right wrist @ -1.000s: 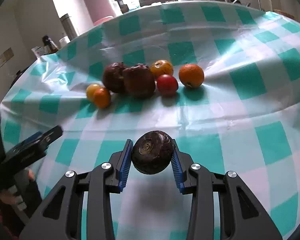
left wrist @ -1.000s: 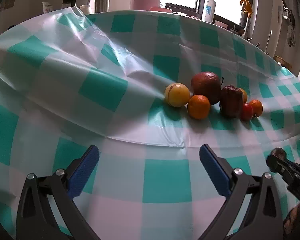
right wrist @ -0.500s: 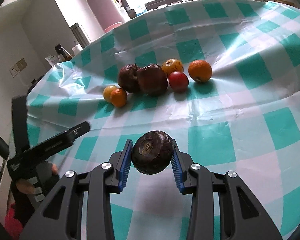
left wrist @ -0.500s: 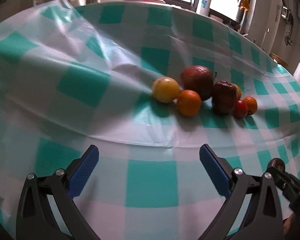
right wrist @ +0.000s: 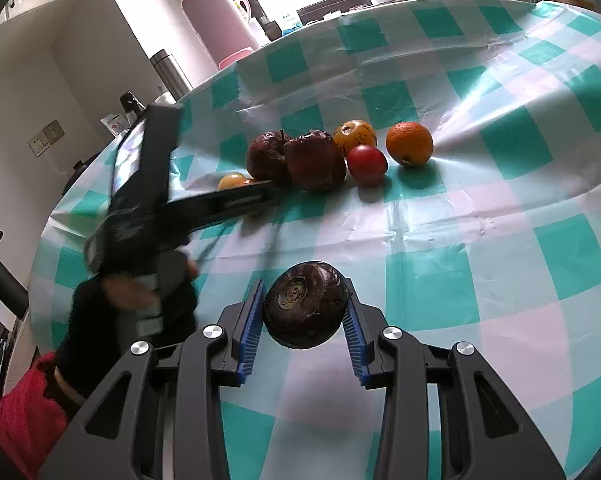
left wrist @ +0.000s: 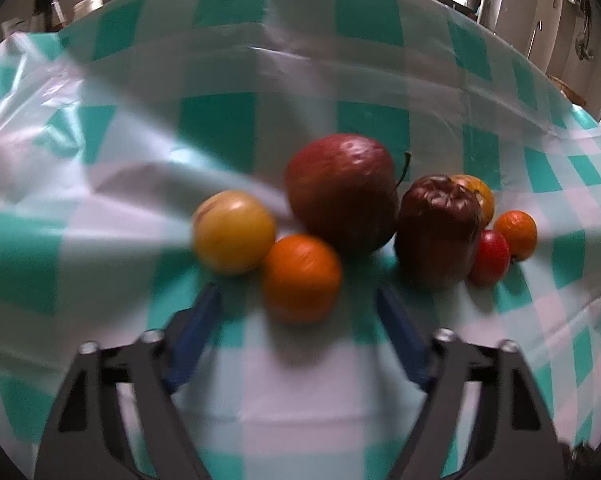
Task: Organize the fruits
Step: 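Grasp the tangerine with the left gripper while the right gripper holds the dark fruit, then carry the tangerine and dark fruit in both grippers to the white bin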
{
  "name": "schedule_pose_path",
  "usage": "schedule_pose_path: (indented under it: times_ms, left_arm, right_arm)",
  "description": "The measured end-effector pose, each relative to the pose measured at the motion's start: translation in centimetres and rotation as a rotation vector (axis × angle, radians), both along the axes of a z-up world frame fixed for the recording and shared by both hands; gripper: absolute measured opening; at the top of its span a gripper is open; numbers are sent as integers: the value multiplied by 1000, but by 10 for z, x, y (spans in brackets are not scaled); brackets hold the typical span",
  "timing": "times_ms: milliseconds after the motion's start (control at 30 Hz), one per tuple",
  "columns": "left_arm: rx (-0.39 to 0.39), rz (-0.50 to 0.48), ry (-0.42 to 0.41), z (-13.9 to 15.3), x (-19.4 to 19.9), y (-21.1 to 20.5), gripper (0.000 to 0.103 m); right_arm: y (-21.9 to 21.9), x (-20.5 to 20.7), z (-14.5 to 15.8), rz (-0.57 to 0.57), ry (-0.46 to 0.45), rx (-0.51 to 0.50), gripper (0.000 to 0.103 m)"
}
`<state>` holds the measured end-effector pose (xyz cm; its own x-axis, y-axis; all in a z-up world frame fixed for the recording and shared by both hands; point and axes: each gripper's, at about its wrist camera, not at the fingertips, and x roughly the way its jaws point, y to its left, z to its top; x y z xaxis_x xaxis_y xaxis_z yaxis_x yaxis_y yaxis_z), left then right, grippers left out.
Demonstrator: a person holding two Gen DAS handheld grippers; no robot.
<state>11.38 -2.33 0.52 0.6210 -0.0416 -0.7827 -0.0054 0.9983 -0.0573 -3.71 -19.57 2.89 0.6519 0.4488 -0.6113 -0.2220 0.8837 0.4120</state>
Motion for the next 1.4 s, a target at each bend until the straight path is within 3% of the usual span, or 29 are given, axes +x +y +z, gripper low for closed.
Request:
schedule_pose_path:
  times_ms: [67, 200, 567, 933, 1400]
  left_arm:
    - [20, 20, 0, -1, 2, -2, 37]
    - [-30, 7, -40, 4, -18, 7, 36]
    - [117, 70, -289, 49, -134, 22, 36]
    - [103, 35, -317, 56, -196, 27, 36]
    - [167, -155, -325, 54, -232, -48, 36]
  right_arm:
    - [0, 0, 0, -1, -1, 1, 38]
    - [-1, -2, 0, -6, -5, 7, 38]
    - [-7, -20, 6, -47, -46, -1, 38]
    - [-16, -80, 20, -35, -94, -78, 38]
    - [-83, -139, 26, -128, -125, -77, 38]
